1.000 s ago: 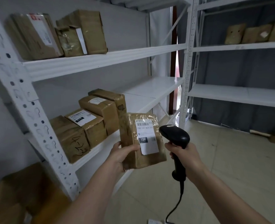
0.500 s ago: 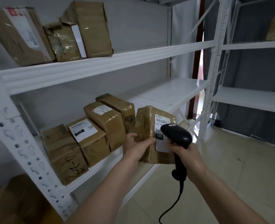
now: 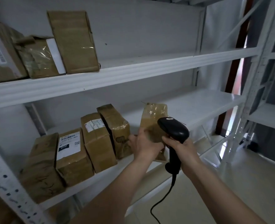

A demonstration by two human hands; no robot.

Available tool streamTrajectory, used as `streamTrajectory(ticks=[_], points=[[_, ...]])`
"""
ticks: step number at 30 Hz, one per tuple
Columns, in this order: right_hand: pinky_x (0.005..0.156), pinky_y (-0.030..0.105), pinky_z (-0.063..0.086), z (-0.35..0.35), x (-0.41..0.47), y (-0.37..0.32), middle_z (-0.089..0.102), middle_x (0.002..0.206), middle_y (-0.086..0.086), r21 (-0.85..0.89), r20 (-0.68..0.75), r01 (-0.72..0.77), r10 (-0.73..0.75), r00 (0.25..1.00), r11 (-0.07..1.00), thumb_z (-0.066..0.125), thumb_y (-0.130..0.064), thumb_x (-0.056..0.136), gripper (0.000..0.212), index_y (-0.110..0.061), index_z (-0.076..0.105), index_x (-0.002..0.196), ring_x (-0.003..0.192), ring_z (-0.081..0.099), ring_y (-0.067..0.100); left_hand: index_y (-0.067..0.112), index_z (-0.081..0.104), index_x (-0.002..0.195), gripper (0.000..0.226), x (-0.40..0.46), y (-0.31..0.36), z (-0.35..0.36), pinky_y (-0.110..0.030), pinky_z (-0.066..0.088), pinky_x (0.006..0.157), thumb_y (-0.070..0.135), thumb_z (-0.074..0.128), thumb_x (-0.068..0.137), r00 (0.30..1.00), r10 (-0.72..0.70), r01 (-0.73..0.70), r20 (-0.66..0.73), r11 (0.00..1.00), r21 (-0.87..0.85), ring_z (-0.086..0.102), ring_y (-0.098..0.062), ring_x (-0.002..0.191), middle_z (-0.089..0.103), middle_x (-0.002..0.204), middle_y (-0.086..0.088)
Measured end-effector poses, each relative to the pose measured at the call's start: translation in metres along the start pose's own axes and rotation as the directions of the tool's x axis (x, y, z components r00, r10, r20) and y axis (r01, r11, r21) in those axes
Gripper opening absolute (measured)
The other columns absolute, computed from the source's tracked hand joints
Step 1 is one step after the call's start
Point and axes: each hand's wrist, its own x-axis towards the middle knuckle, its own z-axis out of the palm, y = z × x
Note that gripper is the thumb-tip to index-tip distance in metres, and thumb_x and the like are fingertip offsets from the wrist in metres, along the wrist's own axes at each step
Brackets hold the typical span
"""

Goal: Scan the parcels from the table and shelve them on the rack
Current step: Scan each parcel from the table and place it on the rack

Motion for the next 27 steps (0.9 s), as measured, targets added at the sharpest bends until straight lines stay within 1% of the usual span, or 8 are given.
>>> streamTrajectory(ticks=[2,6,9,12,17,19,22,27], points=[[0.06,0.019,0.053,-0.003,0.016,-0.001,0.071,0.069,-0.002,0.003,0.057,-0.017,0.016,0.998,1.0,0.073,-0.002,0.08,0.015,-0.014,0.069,0.087,0.067,0.069,0.008,0.031,0.043,0.131,0.072,0.002,0.009,0.009,-0.034,0.038,0.103,0.031,0.08,0.069,0.998,0.052,-0.049,-0.031,0.994,0.099,0.026,-0.027,0.126,0.029,0.126,-0.006],[0.077,0.033,0.054,-0.008,0.049,-0.011,0.072,0.086,0.008,0.076,0.098,-0.055,0.048,0.994,0.996,0.075,-0.004,0.079,0.019,-0.012,0.07,0.095,0.086,0.069,0.023,0.03,0.039,0.134,0.079,0.006,0.024,0.017,-0.025,0.034,0.09,0.028,0.082,0.068,0.99,0.138,-0.136,0.012,0.944,0.302,0.022,-0.025,0.124,0.025,0.126,-0.007],[0.084,0.036,0.055,-0.007,0.077,-0.021,0.072,0.086,0.007,0.059,0.195,-0.045,0.033,0.98,0.997,0.074,-0.007,0.079,0.021,-0.009,0.07,0.099,0.089,0.07,0.025,0.034,0.039,0.136,0.08,0.016,0.026,0.02,-0.033,0.03,0.101,0.044,0.08,0.068,0.975,0.198,-0.128,-0.099,0.868,0.481,0.026,-0.027,0.121,0.03,0.128,-0.009],[0.081,0.038,0.055,0.004,0.095,-0.022,0.072,0.085,0.008,0.008,0.289,-0.073,0.067,0.955,0.997,0.075,-0.007,0.079,0.021,-0.008,0.07,0.099,0.09,0.069,0.029,0.032,0.05,0.129,0.064,0.031,0.03,0.02,-0.039,0.026,0.1,0.054,0.072,0.073,0.919,0.311,-0.093,-0.243,0.77,0.632,0.033,-0.03,0.119,0.038,0.126,-0.012],[0.088,0.042,0.055,0.012,0.112,-0.015,0.071,0.089,0.009,0.042,0.26,-0.125,0.11,0.959,0.991,0.076,-0.009,0.078,0.016,-0.011,0.069,0.093,0.095,0.068,0.031,0.026,0.058,0.124,0.061,0.052,0.027,0.018,-0.047,0.025,0.104,0.063,0.064,0.076,0.884,0.383,-0.041,-0.268,0.635,0.771,0.04,-0.034,0.119,0.047,0.125,-0.016],[0.092,0.043,0.053,0.007,0.115,-0.011,0.069,0.095,0.01,0.038,0.227,-0.139,0.127,0.966,0.99,0.076,-0.011,0.079,0.016,-0.01,0.068,0.093,0.097,0.067,0.029,0.021,0.061,0.121,0.065,0.059,0.025,0.017,-0.05,0.025,0.106,0.068,0.061,0.076,0.876,0.377,0.002,-0.302,0.622,0.783,0.042,-0.035,0.118,0.05,0.125,-0.018],[0.091,0.043,0.053,-0.005,0.116,-0.003,0.068,0.096,0.011,0.027,0.199,-0.171,0.162,0.966,0.985,0.075,-0.011,0.08,0.017,-0.01,0.066,0.095,0.091,0.067,0.025,0.02,0.059,0.123,0.072,0.068,0.026,0.018,-0.052,0.021,0.11,0.075,0.054,0.077,0.909,0.303,0.069,-0.286,0.566,0.822,0.04,-0.036,0.122,0.049,0.129,-0.02],[0.069,0.033,0.051,-0.027,0.113,0.009,0.059,0.071,0.008,0.05,0.178,-0.214,0.202,0.963,0.976,0.073,-0.007,0.082,0.012,-0.007,0.064,0.091,0.064,0.058,0.018,0.018,0.061,0.121,0.078,0.085,0.011,0.02,-0.062,0.008,0.115,0.081,0.049,0.075,0.934,0.222,0.14,-0.278,0.49,0.861,0.036,-0.035,0.129,0.046,0.134,-0.018]])
